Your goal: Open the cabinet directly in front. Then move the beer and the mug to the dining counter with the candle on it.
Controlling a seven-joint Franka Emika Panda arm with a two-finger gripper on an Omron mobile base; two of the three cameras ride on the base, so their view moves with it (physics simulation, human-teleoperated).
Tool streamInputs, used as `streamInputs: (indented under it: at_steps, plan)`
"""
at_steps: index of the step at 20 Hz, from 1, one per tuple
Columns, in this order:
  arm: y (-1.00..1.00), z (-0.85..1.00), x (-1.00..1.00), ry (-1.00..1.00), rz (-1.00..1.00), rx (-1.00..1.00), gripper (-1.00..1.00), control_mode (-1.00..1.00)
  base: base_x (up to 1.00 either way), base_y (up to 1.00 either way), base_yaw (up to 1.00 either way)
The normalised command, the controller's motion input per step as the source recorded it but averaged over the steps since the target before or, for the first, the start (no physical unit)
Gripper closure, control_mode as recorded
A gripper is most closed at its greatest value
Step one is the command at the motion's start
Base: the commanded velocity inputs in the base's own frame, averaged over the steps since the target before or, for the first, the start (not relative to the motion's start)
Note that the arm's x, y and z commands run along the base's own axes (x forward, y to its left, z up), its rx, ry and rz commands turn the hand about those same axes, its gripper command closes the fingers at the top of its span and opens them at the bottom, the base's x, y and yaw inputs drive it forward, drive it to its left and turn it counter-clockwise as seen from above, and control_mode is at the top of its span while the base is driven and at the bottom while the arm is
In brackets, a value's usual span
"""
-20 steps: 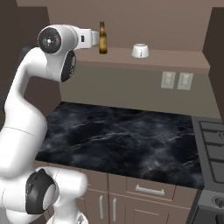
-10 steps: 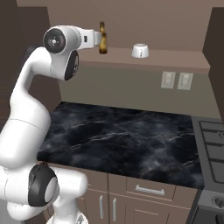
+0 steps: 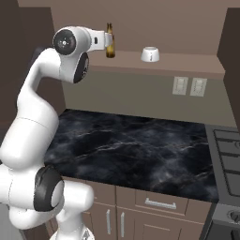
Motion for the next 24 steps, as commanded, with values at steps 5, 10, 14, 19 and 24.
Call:
streamInputs:
  at_steps: [5, 10, 14, 19, 24]
  plan:
    - [-0.03, 0.0, 0.23, 0.0, 0.0, 0.0, -1.0, -1.0, 0.0, 0.0, 0.0]
    - [0.0, -0.01, 0.25, 0.0, 0.0, 0.0, -1.0, -1.0, 0.0, 0.0, 0.0]
    - [0.0, 0.0, 0.26, 0.0, 0.0, 0.0, -1.0, -1.0, 0.0, 0.0, 0.0]
    - [0.0, 0.0, 0.25, 0.0, 0.0, 0.0, -1.0, -1.0, 0.0, 0.0, 0.0]
    - [0.0, 0.0, 0.21, 0.0, 0.0, 0.0, -1.0, -1.0, 0.0, 0.0, 0.0]
